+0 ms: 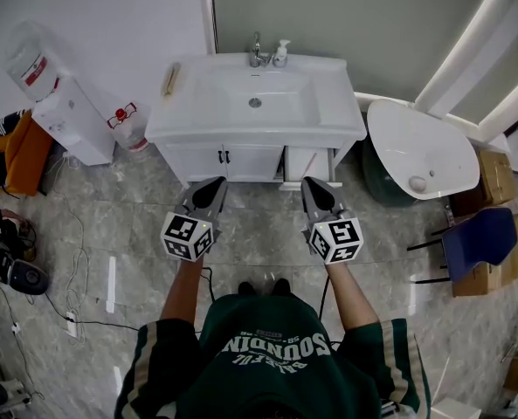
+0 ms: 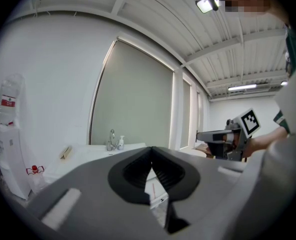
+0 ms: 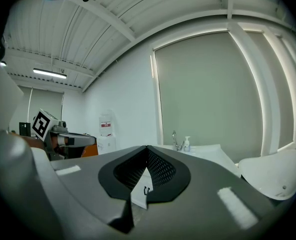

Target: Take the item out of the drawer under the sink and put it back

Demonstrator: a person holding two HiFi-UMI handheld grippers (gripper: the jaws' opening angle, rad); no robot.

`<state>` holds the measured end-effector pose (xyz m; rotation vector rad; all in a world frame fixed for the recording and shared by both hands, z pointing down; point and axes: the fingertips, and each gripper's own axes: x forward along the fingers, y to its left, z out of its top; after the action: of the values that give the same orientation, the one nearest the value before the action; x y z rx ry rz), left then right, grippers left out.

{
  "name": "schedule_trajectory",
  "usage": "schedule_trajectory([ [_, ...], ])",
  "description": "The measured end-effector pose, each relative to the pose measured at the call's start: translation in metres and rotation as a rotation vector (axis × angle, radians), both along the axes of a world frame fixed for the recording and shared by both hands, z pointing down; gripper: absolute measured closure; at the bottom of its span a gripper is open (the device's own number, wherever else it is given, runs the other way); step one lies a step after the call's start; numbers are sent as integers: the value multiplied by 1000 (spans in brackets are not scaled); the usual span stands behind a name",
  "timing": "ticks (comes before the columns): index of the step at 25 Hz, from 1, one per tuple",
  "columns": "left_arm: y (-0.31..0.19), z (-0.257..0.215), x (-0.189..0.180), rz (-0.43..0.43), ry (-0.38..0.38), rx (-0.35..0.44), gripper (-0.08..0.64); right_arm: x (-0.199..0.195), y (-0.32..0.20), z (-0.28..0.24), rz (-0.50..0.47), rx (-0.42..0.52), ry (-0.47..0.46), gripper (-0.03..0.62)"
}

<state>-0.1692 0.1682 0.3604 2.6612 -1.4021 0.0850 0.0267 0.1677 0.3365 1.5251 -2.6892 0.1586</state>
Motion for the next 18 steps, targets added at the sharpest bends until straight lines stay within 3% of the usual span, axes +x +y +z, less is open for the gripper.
schedule_trajectory([
  [10,-6,14,-16,34,-4,-26,509,-16,3,18,33,-37,-13,591],
  [18,-33,24,-15,41,-7,-36,509,-12,-25,26,47,-42,-15,591],
])
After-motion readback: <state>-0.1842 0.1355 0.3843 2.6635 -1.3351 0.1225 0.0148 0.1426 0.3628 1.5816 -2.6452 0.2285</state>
